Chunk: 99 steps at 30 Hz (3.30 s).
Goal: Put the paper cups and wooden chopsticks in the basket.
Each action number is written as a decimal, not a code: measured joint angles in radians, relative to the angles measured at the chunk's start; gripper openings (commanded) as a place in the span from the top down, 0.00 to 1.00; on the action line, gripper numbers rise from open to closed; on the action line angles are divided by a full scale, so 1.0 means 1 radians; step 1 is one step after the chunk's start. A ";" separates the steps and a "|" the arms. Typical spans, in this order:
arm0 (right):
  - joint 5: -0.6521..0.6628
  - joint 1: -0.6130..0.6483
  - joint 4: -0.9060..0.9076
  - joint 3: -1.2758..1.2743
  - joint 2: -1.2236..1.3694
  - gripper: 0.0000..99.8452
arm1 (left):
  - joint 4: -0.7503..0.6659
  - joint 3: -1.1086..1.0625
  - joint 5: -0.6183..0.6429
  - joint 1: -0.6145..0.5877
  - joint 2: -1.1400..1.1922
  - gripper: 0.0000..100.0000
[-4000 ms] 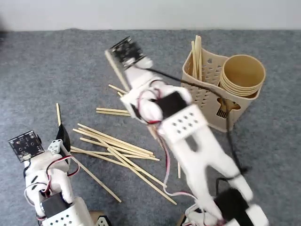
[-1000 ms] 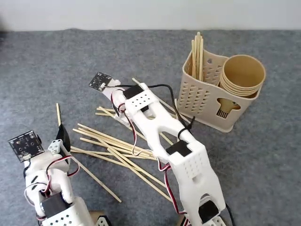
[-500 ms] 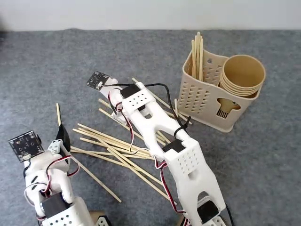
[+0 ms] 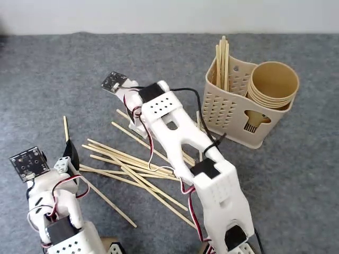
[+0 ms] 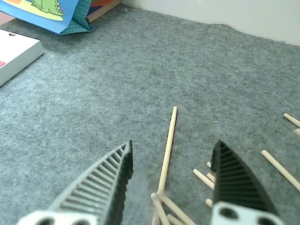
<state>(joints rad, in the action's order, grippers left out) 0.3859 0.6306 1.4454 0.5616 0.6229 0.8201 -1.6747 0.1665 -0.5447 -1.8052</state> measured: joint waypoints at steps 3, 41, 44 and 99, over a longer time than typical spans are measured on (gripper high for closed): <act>-0.006 0.000 0.081 0.000 -0.066 0.99 | 0.000 0.000 0.000 0.000 0.000 0.74; -0.092 -0.169 -0.175 -0.677 -1.069 0.99 | 0.000 0.000 0.000 0.000 0.000 0.74; -0.132 -0.198 -0.218 -0.677 -1.128 0.99 | 0.000 0.000 0.000 0.000 0.000 0.74; -0.466 -0.574 -1.393 -1.169 -1.025 0.85 | 0.000 0.000 0.000 0.028 0.000 0.74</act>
<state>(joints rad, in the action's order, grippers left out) -0.0806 0.0568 0.0522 -0.6076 -0.4020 0.8201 -1.6747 0.1665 -0.5171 -1.8052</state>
